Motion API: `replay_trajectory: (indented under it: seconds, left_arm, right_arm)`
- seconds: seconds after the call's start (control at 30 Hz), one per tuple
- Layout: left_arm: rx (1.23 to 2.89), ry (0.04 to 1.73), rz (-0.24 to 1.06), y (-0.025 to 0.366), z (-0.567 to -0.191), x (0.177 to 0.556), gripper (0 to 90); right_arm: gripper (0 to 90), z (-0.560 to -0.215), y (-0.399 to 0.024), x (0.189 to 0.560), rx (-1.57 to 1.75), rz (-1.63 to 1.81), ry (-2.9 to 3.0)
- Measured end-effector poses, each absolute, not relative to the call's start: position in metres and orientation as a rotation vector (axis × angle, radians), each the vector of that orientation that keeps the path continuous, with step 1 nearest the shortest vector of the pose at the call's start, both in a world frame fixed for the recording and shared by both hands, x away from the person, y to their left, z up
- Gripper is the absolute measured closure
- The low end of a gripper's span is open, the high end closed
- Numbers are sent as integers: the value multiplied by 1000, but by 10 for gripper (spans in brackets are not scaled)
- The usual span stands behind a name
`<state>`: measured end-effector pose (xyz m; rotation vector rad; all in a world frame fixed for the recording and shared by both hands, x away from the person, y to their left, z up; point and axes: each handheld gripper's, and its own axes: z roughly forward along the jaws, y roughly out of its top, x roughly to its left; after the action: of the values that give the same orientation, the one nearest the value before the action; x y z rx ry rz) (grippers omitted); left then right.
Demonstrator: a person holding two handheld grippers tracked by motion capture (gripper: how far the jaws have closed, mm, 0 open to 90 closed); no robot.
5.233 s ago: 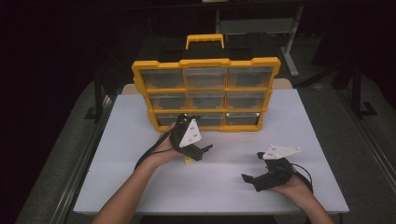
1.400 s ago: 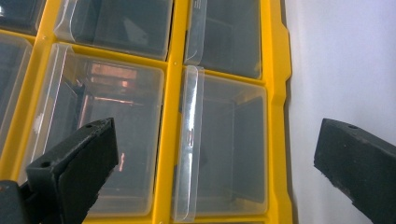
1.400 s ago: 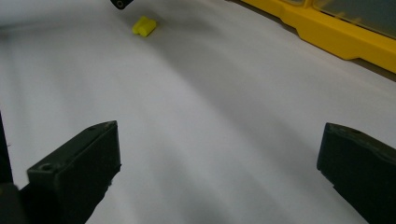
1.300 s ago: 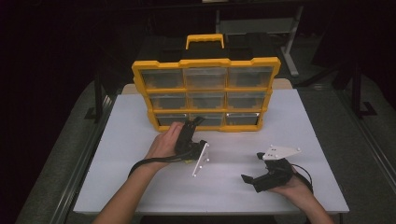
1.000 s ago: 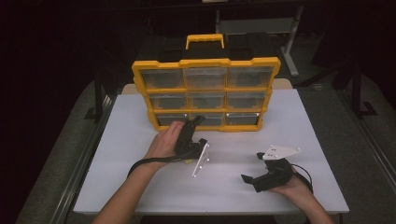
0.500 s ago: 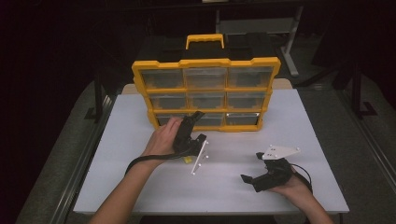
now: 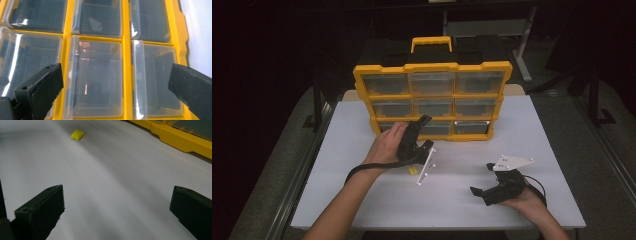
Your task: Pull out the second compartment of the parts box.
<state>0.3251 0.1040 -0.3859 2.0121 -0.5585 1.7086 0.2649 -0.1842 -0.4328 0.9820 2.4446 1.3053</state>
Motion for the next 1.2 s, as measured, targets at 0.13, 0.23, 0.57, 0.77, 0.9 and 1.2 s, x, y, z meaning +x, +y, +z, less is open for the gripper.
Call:
replay_trajectory:
  seconds: [0.13,0.23,0.57,0.77,0.9,1.2]
  left_arm:
    - [2003,-558,1720,104,-381,326,0]
    - [1995,-564,1732,104,-377,327,0]
    - [1977,-567,1750,104,-366,328,2]
    - [1967,-581,1770,104,-359,329,2]
    - [1960,-581,1776,104,-354,330,2]
    - [1944,-591,1797,103,-345,331,2]
  right_arm:
    - [0,-433,-184,265,984,1306,2444]
    - [0,-433,-184,265,984,1307,2444]
    - [0,-433,-184,265,986,1305,2445]
    - [0,-433,-184,265,986,1306,2444]
    - [0,-433,-184,265,988,1306,2443]
    - [0,-433,-185,265,987,1307,2441]
